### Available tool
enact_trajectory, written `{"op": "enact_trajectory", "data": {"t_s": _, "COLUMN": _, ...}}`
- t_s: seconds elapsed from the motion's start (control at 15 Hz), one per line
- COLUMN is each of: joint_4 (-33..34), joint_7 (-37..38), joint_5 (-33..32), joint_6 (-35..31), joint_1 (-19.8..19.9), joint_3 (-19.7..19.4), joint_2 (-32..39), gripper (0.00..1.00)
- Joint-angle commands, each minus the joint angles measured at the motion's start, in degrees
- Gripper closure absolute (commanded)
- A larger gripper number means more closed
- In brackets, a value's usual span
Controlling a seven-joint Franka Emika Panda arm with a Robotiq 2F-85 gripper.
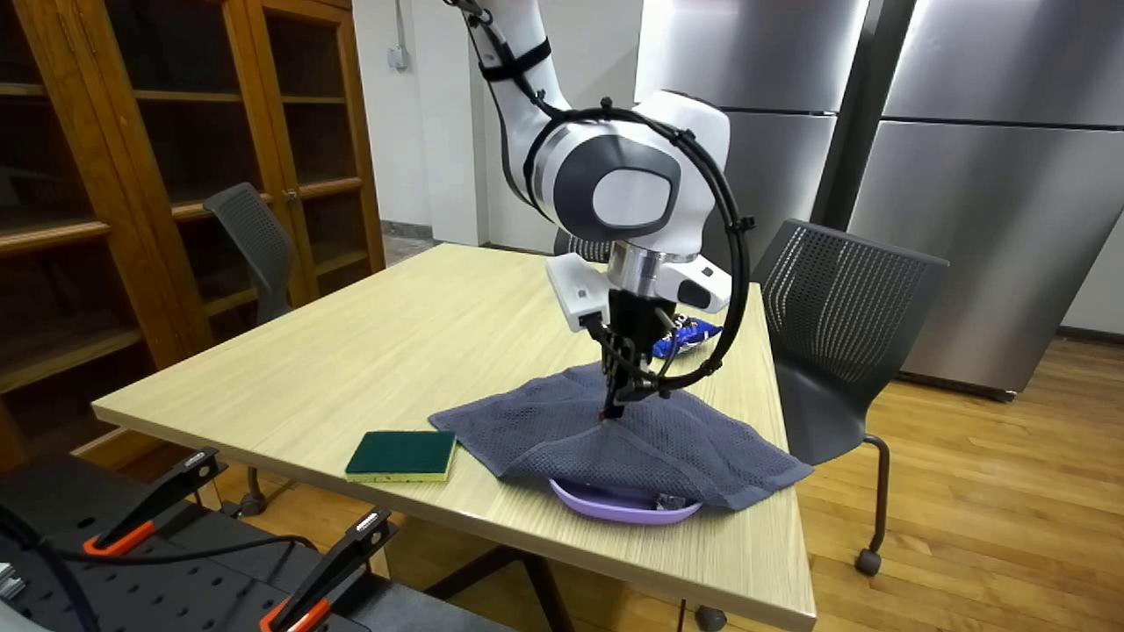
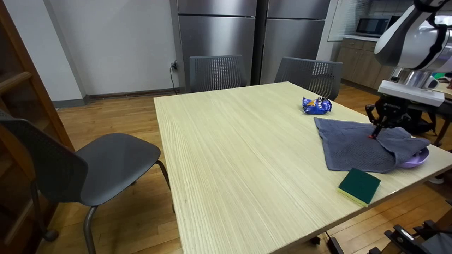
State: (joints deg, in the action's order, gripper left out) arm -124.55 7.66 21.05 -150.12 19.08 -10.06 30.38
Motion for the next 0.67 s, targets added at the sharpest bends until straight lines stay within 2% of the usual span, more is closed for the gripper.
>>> {"op": "enact_trajectory", "data": {"t_s": 0.0, "joint_4": 0.8, "joint_7": -2.0, "joint_5": 1.7, "joint_6": 1.6, "joint_1": 2.1, "joint_3": 1.6, "joint_2": -0.1, "gripper": 1.00}}
{"op": "enact_trajectory", "data": {"t_s": 0.6, "joint_4": -3.4, "joint_7": -1.8, "joint_5": 0.7, "joint_6": 0.2, "joint_1": 2.2, "joint_3": 0.1, "joint_2": -3.2, "gripper": 1.00}}
